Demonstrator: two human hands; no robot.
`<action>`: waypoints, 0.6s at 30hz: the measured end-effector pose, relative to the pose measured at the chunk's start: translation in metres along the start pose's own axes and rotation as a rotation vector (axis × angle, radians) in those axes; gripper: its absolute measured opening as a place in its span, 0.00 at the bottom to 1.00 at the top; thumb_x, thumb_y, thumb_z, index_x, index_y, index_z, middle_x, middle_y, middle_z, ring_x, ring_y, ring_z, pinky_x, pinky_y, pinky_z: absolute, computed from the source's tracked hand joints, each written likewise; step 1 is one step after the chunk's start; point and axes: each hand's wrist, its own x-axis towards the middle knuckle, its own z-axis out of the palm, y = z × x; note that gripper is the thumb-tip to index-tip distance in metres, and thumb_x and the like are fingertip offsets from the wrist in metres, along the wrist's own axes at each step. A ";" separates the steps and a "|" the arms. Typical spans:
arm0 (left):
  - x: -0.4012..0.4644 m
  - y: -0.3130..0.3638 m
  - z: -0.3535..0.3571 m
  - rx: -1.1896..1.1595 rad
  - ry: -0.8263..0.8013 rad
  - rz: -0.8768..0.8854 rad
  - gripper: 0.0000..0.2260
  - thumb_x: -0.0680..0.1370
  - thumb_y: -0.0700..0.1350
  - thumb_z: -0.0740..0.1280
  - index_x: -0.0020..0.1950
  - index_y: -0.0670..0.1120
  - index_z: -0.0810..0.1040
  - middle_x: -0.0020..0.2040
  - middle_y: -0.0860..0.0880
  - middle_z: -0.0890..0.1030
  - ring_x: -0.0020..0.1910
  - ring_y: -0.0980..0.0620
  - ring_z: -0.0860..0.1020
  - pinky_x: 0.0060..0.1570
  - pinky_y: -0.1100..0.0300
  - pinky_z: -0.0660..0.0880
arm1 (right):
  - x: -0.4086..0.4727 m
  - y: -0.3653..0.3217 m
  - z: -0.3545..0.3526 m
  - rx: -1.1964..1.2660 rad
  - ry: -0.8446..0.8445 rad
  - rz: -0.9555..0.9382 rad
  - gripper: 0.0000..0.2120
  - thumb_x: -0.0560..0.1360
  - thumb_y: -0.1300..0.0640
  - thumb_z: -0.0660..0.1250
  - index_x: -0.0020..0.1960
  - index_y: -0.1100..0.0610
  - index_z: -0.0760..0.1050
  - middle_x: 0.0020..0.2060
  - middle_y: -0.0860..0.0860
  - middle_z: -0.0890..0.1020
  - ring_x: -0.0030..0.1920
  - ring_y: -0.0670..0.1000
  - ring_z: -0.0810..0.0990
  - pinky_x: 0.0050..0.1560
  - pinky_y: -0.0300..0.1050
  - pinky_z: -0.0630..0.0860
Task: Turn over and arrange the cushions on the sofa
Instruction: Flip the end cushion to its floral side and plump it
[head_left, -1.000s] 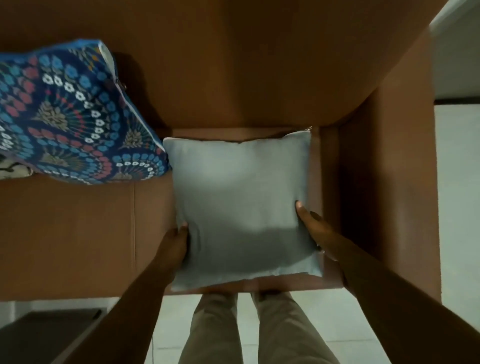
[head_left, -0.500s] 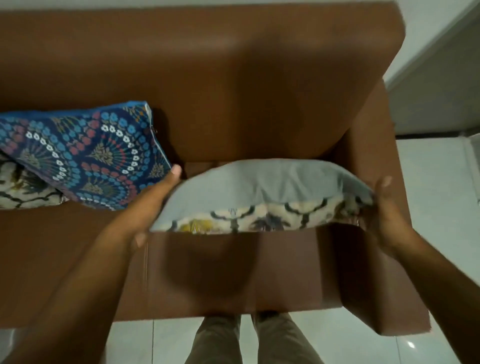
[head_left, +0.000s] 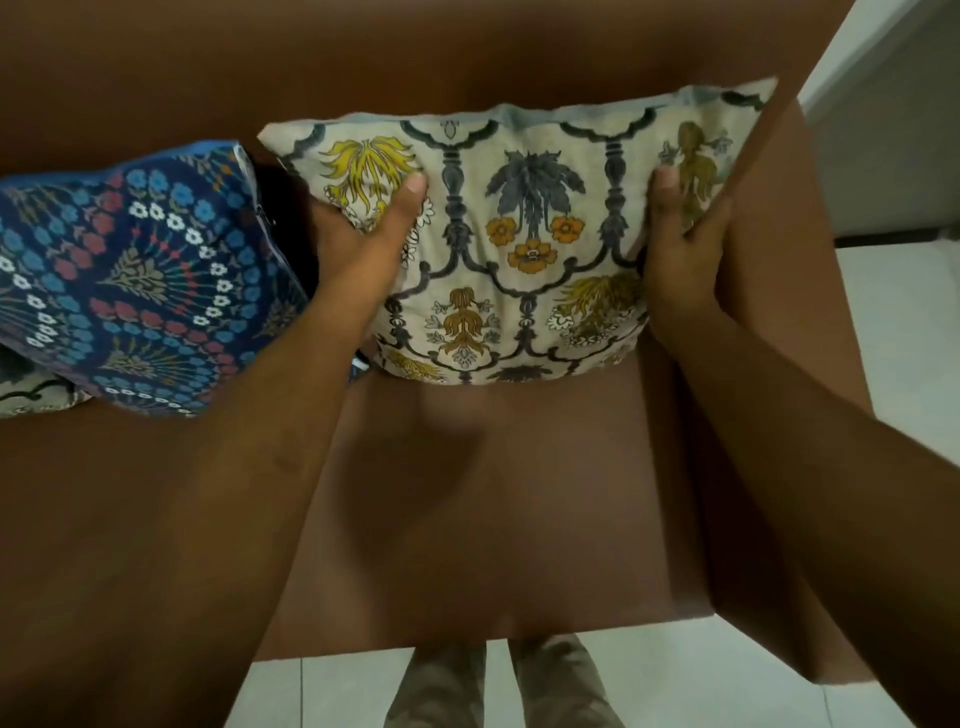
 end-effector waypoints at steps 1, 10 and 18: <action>-0.003 -0.001 0.003 -0.006 0.012 -0.002 0.55 0.69 0.69 0.73 0.84 0.50 0.46 0.81 0.52 0.60 0.77 0.53 0.62 0.77 0.54 0.61 | -0.006 -0.004 -0.004 -0.018 0.050 -0.032 0.34 0.81 0.42 0.63 0.79 0.55 0.54 0.69 0.45 0.68 0.70 0.44 0.69 0.67 0.29 0.67; -0.017 -0.003 0.022 0.165 0.176 0.187 0.34 0.72 0.67 0.71 0.63 0.47 0.60 0.65 0.48 0.71 0.63 0.51 0.74 0.64 0.62 0.74 | 0.002 -0.030 -0.046 -0.494 0.129 -0.375 0.32 0.84 0.38 0.51 0.79 0.59 0.58 0.77 0.56 0.66 0.77 0.52 0.64 0.75 0.37 0.60; -0.008 0.025 0.063 1.266 -0.090 0.897 0.37 0.81 0.71 0.50 0.81 0.47 0.57 0.82 0.39 0.58 0.81 0.35 0.54 0.78 0.33 0.47 | 0.036 -0.009 -0.018 -1.132 -0.185 -0.831 0.31 0.83 0.35 0.45 0.76 0.51 0.68 0.77 0.57 0.67 0.80 0.62 0.58 0.75 0.74 0.49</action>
